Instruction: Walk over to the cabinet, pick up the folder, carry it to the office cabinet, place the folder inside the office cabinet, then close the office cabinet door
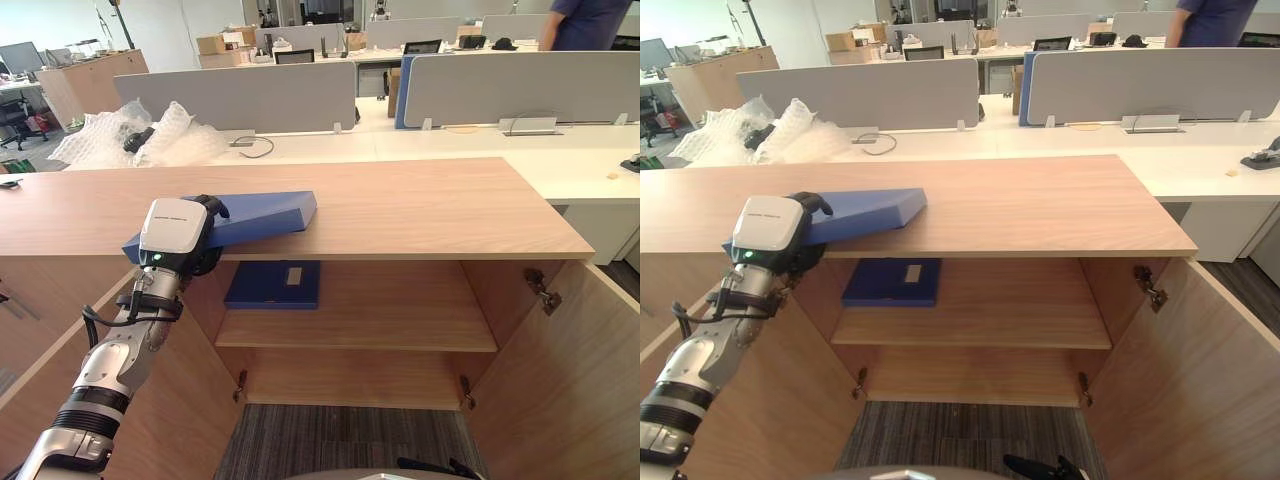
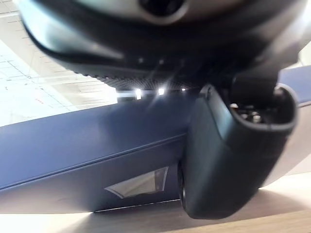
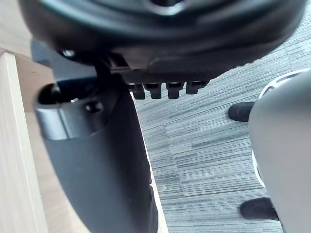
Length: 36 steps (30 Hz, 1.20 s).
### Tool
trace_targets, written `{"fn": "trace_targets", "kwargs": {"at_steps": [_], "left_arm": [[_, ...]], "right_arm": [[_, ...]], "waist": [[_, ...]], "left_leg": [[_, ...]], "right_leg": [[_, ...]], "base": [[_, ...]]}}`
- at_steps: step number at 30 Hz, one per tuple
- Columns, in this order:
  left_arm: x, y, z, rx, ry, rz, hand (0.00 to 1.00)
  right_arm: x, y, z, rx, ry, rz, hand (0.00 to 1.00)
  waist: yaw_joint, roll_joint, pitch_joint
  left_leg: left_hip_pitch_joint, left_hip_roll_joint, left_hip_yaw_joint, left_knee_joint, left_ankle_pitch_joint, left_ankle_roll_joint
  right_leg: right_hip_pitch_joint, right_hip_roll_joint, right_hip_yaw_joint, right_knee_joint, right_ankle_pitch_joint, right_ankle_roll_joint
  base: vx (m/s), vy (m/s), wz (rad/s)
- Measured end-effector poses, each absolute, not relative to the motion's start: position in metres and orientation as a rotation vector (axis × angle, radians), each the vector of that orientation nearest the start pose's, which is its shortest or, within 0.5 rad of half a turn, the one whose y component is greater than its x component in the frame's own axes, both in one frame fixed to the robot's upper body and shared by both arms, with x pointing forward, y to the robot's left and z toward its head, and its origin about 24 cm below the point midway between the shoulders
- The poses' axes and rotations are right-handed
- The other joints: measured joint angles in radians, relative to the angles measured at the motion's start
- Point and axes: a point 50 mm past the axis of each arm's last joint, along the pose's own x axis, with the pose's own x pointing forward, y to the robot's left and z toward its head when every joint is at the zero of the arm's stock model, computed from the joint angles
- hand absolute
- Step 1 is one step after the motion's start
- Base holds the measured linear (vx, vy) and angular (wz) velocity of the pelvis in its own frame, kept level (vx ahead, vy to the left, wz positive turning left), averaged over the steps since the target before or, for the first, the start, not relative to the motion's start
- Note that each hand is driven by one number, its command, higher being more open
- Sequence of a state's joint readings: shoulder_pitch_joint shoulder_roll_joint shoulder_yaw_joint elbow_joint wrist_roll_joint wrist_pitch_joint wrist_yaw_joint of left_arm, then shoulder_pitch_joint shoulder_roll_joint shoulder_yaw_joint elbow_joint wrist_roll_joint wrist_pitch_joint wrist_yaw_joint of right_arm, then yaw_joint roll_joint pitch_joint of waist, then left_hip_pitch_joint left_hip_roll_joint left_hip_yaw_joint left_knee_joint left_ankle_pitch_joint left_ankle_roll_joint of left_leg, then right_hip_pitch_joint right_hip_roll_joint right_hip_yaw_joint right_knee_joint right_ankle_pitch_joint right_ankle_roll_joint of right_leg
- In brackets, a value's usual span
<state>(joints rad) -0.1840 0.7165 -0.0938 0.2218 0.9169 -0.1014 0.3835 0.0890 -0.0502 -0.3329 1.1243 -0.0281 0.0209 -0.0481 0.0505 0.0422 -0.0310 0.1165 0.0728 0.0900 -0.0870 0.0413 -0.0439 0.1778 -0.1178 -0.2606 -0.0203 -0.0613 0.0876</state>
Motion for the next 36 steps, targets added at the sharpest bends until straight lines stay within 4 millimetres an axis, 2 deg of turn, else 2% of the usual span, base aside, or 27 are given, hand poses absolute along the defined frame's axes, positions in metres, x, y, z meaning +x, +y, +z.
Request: {"fn": "trace_targets", "kwargs": {"at_steps": [2,4,7,8,10,11,14,15,17,19,20,22,23,25,29,32,36], "left_arm": [[0.278,0.261,0.105,1.582,-0.334,0.191,0.00],[0.265,0.246,0.102,1.463,-0.353,0.208,0.00],[0.237,0.216,0.096,1.109,-0.389,0.261,0.00],[0.232,0.213,0.097,1.048,-0.397,0.273,0.00],[0.214,0.204,0.105,0.778,-0.428,0.337,0.00],[0.201,0.199,0.108,0.540,-0.439,0.380,0.00],[0.181,0.198,0.097,0.136,-0.371,0.424,0.00],[0.178,0.199,0.095,0.076,-0.357,0.432,0.00],[0.172,0.200,0.094,-0.052,-0.345,0.435,0.00],[0.167,0.203,0.087,-0.217,-0.311,0.412,0.00],[0.166,0.202,0.085,-0.254,-0.305,0.404,0.00],[0.162,0.201,0.080,-0.350,-0.279,0.391,0.00],[0.162,0.201,0.079,-0.365,-0.278,0.387,0.00],[0.162,0.202,0.079,-0.428,-0.280,0.389,0.00],[0.163,0.199,0.083,-0.507,-0.304,0.371,0.00],[0.168,0.193,0.086,-0.551,-0.320,0.326,0.00],[0.176,0.187,0.094,-0.527,-0.356,0.212,0.00]], "right_arm": [[0.066,-0.208,-0.169,0.095,1.216,-0.381,1.00],[0.066,-0.208,-0.169,0.103,1.216,-0.386,1.00],[0.064,-0.206,-0.170,0.162,1.213,-0.429,1.00],[0.063,-0.206,-0.170,0.177,1.211,-0.442,1.00],[0.064,-0.207,-0.168,0.254,1.178,-0.519,1.00],[0.065,-0.207,-0.166,0.313,1.134,-0.580,1.00],[0.073,-0.201,-0.156,0.414,0.995,-0.639,1.00],[0.077,-0.199,-0.152,0.430,0.957,-0.634,1.00],[0.090,-0.190,-0.136,0.466,0.845,-0.610,1.00],[0.117,-0.183,-0.105,0.408,0.675,-0.539,1.00],[0.124,-0.183,-0.095,0.366,0.629,-0.531,1.00],[0.150,-0.189,-0.055,0.234,0.436,-0.526,1.00],[0.154,-0.191,-0.046,0.210,0.387,-0.532,1.00],[0.167,-0.196,-0.009,0.114,0.216,-0.561,1.00],[0.174,-0.201,0.033,-0.033,0.024,-0.622,1.00],[0.176,-0.202,0.055,-0.103,-0.076,-0.639,1.00],[0.188,-0.197,0.093,-0.137,-0.262,-0.616,1.00]], "waist": [[-0.001,-0.001,0.002],[-0.001,-0.004,0.004],[0.000,-0.008,0.009],[0.000,-0.008,0.009],[0.000,-0.006,0.006],[0.000,-0.003,0.004],[-0.008,-0.004,0.004],[-0.009,-0.005,0.006],[-0.009,-0.013,0.014],[-0.013,-0.021,0.018],[-0.013,-0.022,0.020],[-0.022,-0.025,0.020],[-0.022,-0.026,0.019],[-0.021,-0.025,0.019],[-0.029,-0.021,0.020],[-0.031,-0.014,0.017],[-0.037,-0.007,0.013]], "left_leg": [[0.000,0.000,0.000,0.000,0.000,0.000],[-0.001,-0.001,0.000,0.000,0.000,0.000],[-0.005,0.000,-0.002,0.000,-0.001,0.000],[-0.008,0.000,-0.002,0.000,-0.001,0.000],[-0.021,0.002,0.004,0.000,-0.002,-0.001],[-0.026,0.004,0.015,0.000,-0.002,-0.001],[-0.024,0.015,0.040,0.001,-0.003,-0.002],[-0.025,0.018,0.047,0.001,-0.004,-0.004],[-0.020,0.029,0.062,0.005,-0.009,-0.011],[-0.018,0.038,0.083,0.016,-0.021,-0.018],[-0.018,0.039,0.087,0.021,-0.024,-0.020],[-0.022,0.043,0.097,0.040,-0.038,-0.021],[-0.024,0.043,0.098,0.045,-0.040,-0.021],[-0.034,0.048,0.114,0.063,-0.051,-0.022],[-0.034,0.050,0.123,0.075,-0.062,-0.022],[-0.032,0.050,0.123,0.075,-0.067,-0.021],[-0.032,0.050,0.123,0.079,-0.070,-0.019]], "right_leg": [[0.000,0.000,0.000,0.000,0.000,0.000],[0.000,0.000,0.000,-0.002,0.000,0.000],[-0.002,0.000,-0.002,-0.004,0.000,0.000],[-0.004,0.000,-0.001,-0.003,0.000,0.000],[-0.025,0.000,0.007,0.002,0.000,0.000],[-0.037,0.001,0.019,0.008,0.000,0.000],[-0.054,0.008,0.045,0.017,0.001,-0.003],[-0.058,0.011,0.050,0.019,0.002,-0.005],[-0.061,0.018,0.065,0.023,0.003,-0.009],[-0.071,0.023,0.085,0.031,0.002,-0.012],[-0.073,0.023,0.090,0.032,0.002,-0.012],[-0.075,0.024,0.100,0.034,0.002,-0.012],[-0.075,0.024,0.101,0.034,0.002,-0.012],[-0.089,0.029,0.118,0.036,0.002,-0.012],[-0.090,0.033,0.135,0.032,0.002,-0.012],[-0.089,0.033,0.140,0.031,0.002,-0.012],[-0.089,0.033,0.145,0.033,0.002,-0.012]], "base": [[0.00,0.000,0.00],[0.00,0.000,0.00],[0.00,0.000,0.00],[0.00,0.000,0.00],[-0.03,0.016,-0.11],[-0.01,0.022,-0.18],[-0.02,0.011,-0.24],[-0.04,-0.003,-0.33],[-0.04,-0.005,-0.26],[-0.04,-0.002,-0.27],[-0.05,0.005,-0.22],[-0.02,0.008,-0.15],[0.01,0.001,-0.08],[0.02,0.004,-0.20],[0.04,0.006,-0.15],[0.02,0.010,-0.06],[-0.01,0.007,-0.01]]}}
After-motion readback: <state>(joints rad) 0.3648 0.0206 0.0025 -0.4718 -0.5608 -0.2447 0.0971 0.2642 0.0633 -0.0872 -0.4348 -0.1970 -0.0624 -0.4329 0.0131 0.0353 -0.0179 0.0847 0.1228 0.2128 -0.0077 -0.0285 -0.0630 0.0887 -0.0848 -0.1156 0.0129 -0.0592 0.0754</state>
